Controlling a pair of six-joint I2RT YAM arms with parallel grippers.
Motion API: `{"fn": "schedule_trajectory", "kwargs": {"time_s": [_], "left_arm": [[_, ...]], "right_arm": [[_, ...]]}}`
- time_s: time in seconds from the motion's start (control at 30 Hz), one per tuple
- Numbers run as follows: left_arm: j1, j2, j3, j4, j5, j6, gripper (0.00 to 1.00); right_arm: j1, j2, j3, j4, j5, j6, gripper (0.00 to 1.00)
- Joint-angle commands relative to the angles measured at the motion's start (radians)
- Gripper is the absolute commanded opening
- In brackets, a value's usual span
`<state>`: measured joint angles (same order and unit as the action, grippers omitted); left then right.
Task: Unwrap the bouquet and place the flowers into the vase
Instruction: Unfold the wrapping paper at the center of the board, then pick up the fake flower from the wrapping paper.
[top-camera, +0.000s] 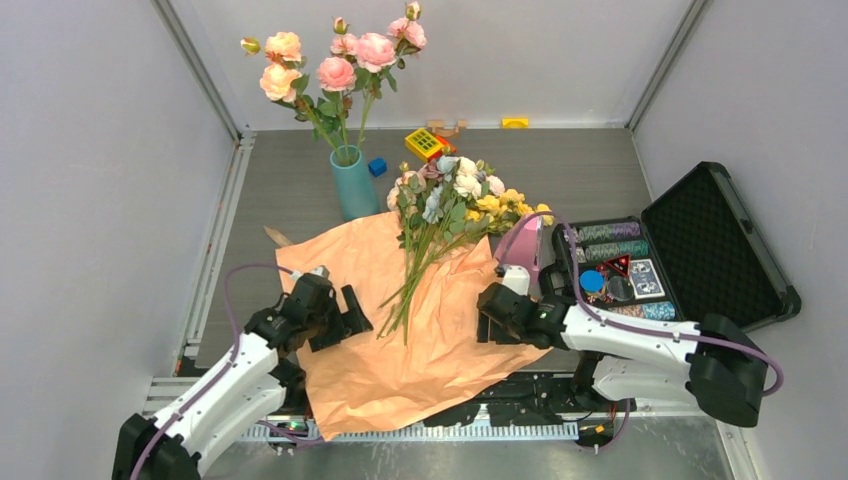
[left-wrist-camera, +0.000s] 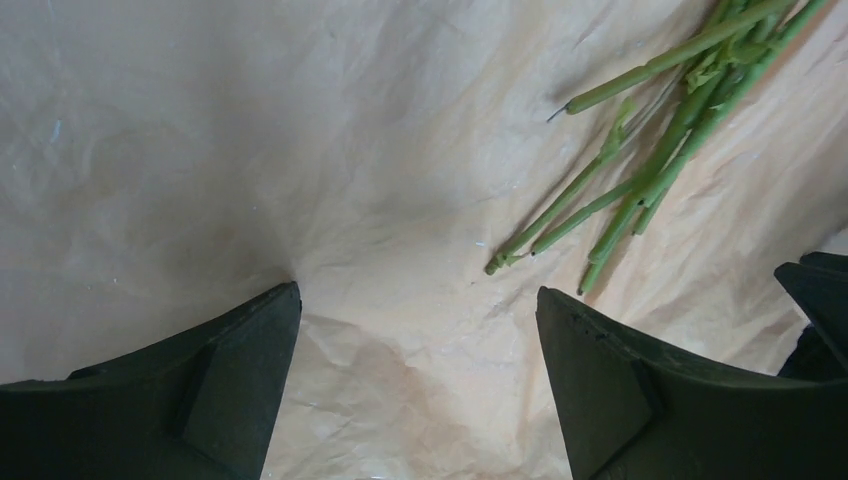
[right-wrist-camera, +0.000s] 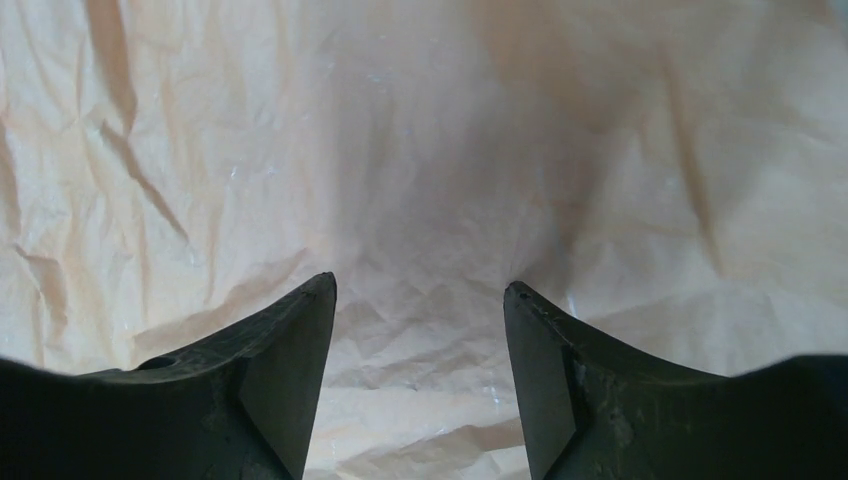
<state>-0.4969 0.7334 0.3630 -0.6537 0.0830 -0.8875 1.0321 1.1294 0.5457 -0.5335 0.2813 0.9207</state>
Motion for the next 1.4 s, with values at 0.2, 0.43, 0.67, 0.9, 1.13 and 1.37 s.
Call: {"fn": "schedule_trajectory", "kwargs": {"time_s": [0.2, 0.43, 0.67, 0.9, 1.13, 1.37], "left_arm": [[-0.003, -0.059, -0.02, 0.022, -0.034, -0.033, 0.91], [-0.003, 0.104, 0.168, 0.056, 0.06, 0.194, 0.89], [-0.004, 0.333, 0.31, 0.169, 0.152, 0.363, 0.73], [-0.008, 0.45, 0.379, 0.224, 0.193, 0.43, 0.68], [-0.008, 0.472, 0.477, 0.096, 0.133, 0.411, 0.69], [0.001, 0.482, 0.667, -0.118, 0.102, 0.579, 0.73]], "right_arm": [[-0.063, -0.166, -0.074, -0.085, 0.128, 0.165, 0.74], [-0.076, -0.161, -0.038, -0.086, 0.131, 0.119, 0.74], [-0.078, -0.186, 0.051, -0.094, 0.162, 0.063, 0.72], [-0.078, -0.173, 0.162, -0.018, 0.156, 0.032, 0.72], [-0.081, -0.055, 0.244, 0.187, 0.221, 0.109, 0.65], [-0.101, 0.104, 0.249, 0.43, 0.354, 0.221, 0.62]]}}
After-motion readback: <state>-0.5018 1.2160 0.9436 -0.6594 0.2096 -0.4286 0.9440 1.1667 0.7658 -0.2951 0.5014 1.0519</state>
